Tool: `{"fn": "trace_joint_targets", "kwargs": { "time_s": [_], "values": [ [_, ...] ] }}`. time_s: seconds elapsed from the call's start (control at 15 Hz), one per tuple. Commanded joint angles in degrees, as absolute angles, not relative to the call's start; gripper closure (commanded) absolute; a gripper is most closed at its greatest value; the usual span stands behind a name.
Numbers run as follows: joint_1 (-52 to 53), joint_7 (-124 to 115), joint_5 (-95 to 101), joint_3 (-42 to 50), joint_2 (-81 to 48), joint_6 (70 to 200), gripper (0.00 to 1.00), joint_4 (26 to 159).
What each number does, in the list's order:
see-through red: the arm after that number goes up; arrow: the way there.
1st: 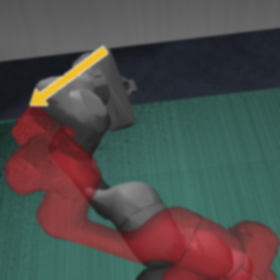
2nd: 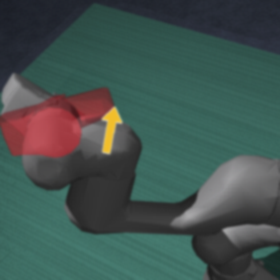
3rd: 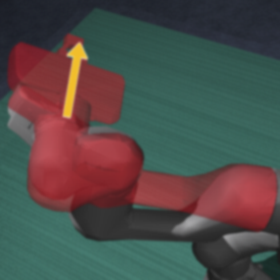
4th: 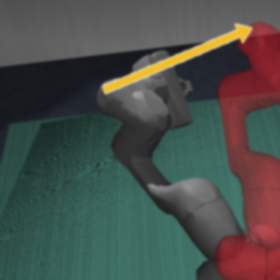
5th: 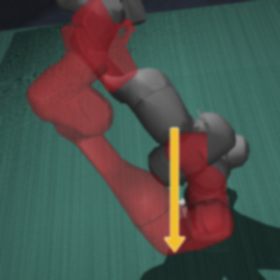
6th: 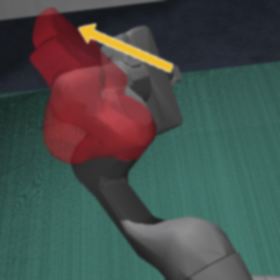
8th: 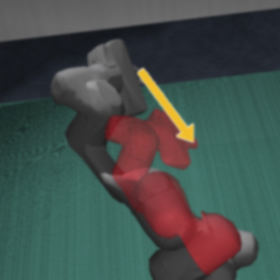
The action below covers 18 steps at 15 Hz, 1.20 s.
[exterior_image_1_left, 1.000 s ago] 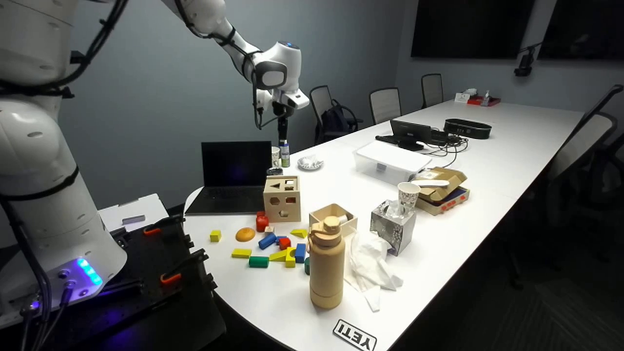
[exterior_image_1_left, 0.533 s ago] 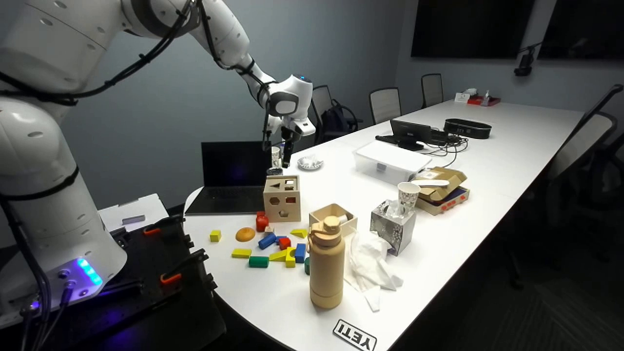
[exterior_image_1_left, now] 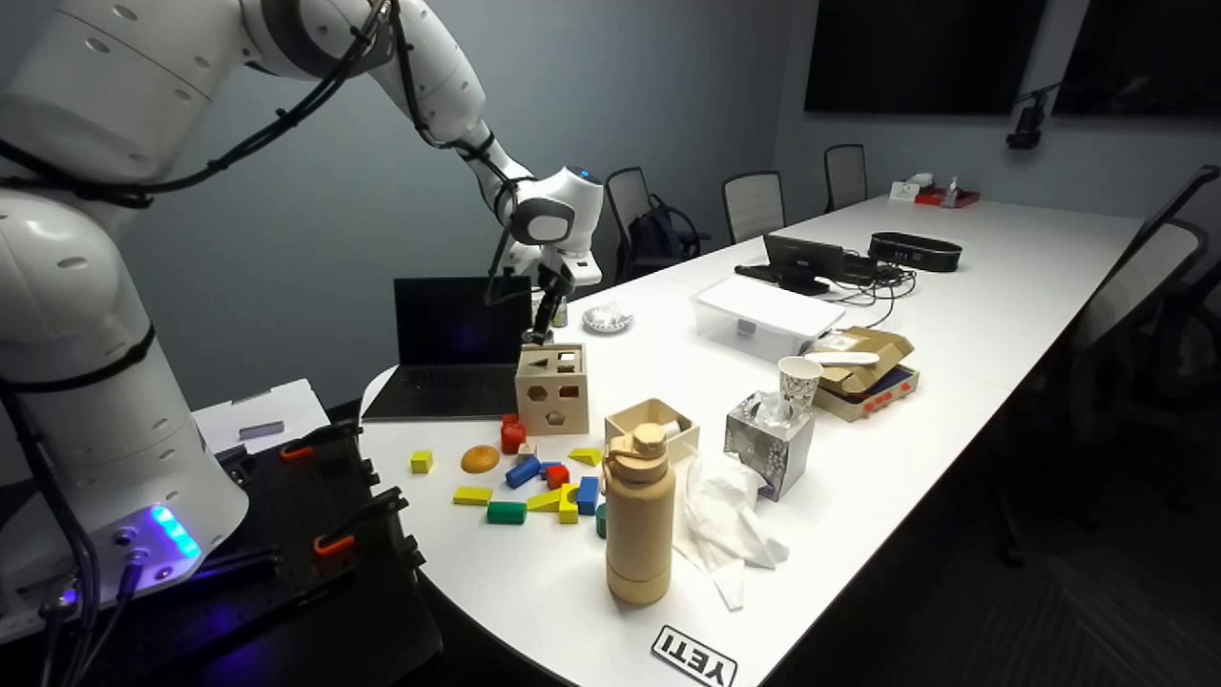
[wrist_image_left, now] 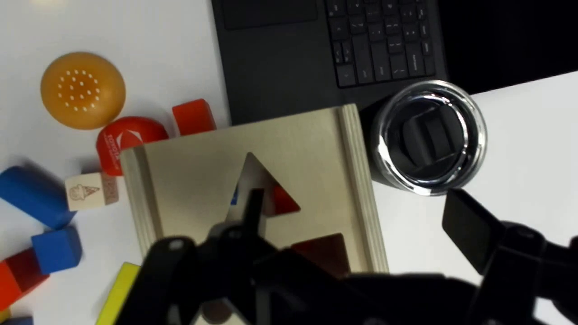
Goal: Slide the lid off of the shape sorting box
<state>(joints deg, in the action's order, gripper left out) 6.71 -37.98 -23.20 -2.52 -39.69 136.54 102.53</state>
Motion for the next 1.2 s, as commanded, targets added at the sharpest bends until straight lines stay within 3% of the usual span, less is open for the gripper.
{"fn": "trace_joint_targets", "kwargs": {
  "time_s": [0.0, 1.13],
  "values": [
    [6.82, -40.07, -25.28, -2.35, -37.50, 139.22, 0.00, 108.42],
    [8.06, -40.83, -21.80, -0.64, -39.88, 139.11, 0.00, 107.75]
  ]
}}
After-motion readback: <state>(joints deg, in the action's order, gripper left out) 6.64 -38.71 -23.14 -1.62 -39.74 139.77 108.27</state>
